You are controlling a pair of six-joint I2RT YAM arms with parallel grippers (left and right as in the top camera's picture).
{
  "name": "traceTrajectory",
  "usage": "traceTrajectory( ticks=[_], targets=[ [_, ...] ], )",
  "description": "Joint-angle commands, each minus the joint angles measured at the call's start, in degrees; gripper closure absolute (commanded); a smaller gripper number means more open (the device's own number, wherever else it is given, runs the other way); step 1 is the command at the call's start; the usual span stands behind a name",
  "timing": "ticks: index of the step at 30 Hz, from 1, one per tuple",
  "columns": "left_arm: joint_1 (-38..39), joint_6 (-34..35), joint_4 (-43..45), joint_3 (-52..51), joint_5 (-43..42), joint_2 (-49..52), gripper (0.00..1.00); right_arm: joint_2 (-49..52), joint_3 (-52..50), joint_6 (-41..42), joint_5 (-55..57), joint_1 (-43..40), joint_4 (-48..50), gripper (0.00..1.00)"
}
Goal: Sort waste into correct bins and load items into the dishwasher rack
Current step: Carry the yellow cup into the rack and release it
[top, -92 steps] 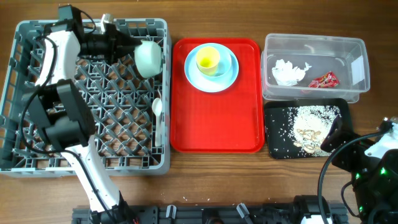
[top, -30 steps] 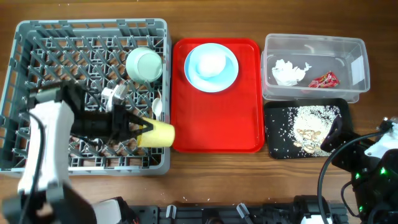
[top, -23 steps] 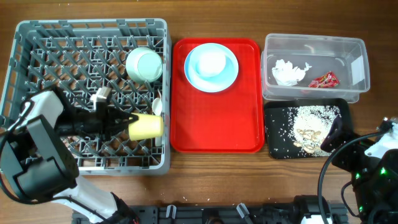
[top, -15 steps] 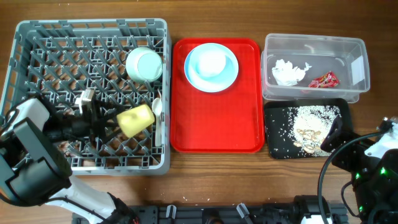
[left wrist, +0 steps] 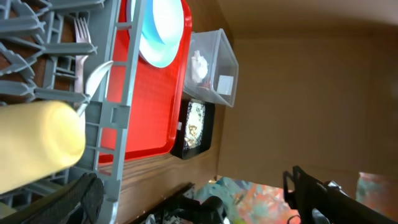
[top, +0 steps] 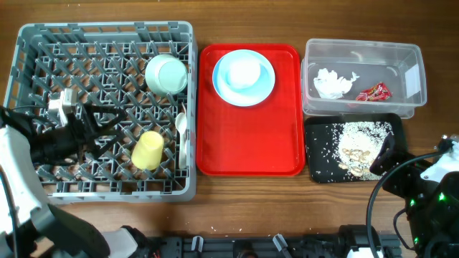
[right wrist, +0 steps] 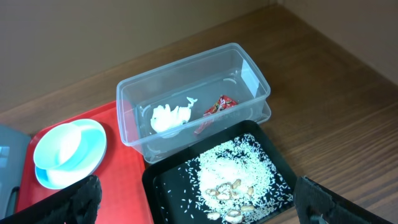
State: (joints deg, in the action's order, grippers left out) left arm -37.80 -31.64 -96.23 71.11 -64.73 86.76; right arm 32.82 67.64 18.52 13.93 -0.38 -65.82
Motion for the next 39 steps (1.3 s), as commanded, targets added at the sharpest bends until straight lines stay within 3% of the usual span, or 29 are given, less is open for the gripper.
traceTrajectory(
  ticks=[1, 2, 5, 9, 10, 11, 13, 16, 20, 28, 36, 39],
  targets=[
    [0.5, 2.6, 0.3, 1.0, 1.9, -4.6, 0.0, -0.1, -0.2, -0.3, -0.3, 0.1, 0.2, 0.0],
    [1.1, 4.2, 1.6, 1.0, 4.0, -6.5, 0.0, -0.1, -0.2, -0.4, -0.3, 0.1, 0.1, 0.0],
    [4.5, 22.4, 12.1, 1.0, 17.6, -11.5, 0.0, -0.1, -0.2, -0.3, -0.3, 0.1, 0.2, 0.0],
    [15.4, 24.6, 16.7, 1.0, 15.4, -11.9, 0.0, -0.1, -0.2, -0.4, -0.3, 0.1, 0.2, 0.0],
    [18.3, 24.6, 18.2, 1.0, 15.3, -11.7, 0.67, -0.1, -0.2, -0.3, -0.3, 0.1, 0.2, 0.0],
    [20.5, 25.2, 18.8, 1.0, 15.3, -11.6, 0.96, -0.1, -0.2, -0.3, -0.3, 0.1, 0.2, 0.0],
    [26.7, 29.9, 22.0, -0.1, 19.3, -11.6, 0.96, -0.1, -0.2, -0.3, -0.3, 0.1, 0.2, 0.0],
    [33.6, 45.3, 27.7, -3.2, 37.9, -11.6, 0.96, -0.1, -0.2, -0.4, -0.3, 0.1, 0.2, 0.0],
    [36.0, 56.1, 28.9, -3.5, 49.5, -11.4, 0.96, -0.1, -0.2, -0.4, -0.3, 0.1, 0.2, 0.0],
    [36.1, 56.3, 34.5, -10.8, 51.3, -11.0, 0.96, -0.1, -0.2, -0.3, -0.3, 0.1, 0.2, 0.0],
    [36.1, 56.0, 32.9, -11.2, 52.6, -11.0, 0.96, -0.1, -0.2, -0.3, -0.3, 0.1, 0.1, 0.01],
    [36.1, 56.6, 37.8, -11.2, 45.3, -11.0, 0.96, -0.1, -0.2, -0.3, -0.3, 0.1, 0.2, 0.0]
  ],
)
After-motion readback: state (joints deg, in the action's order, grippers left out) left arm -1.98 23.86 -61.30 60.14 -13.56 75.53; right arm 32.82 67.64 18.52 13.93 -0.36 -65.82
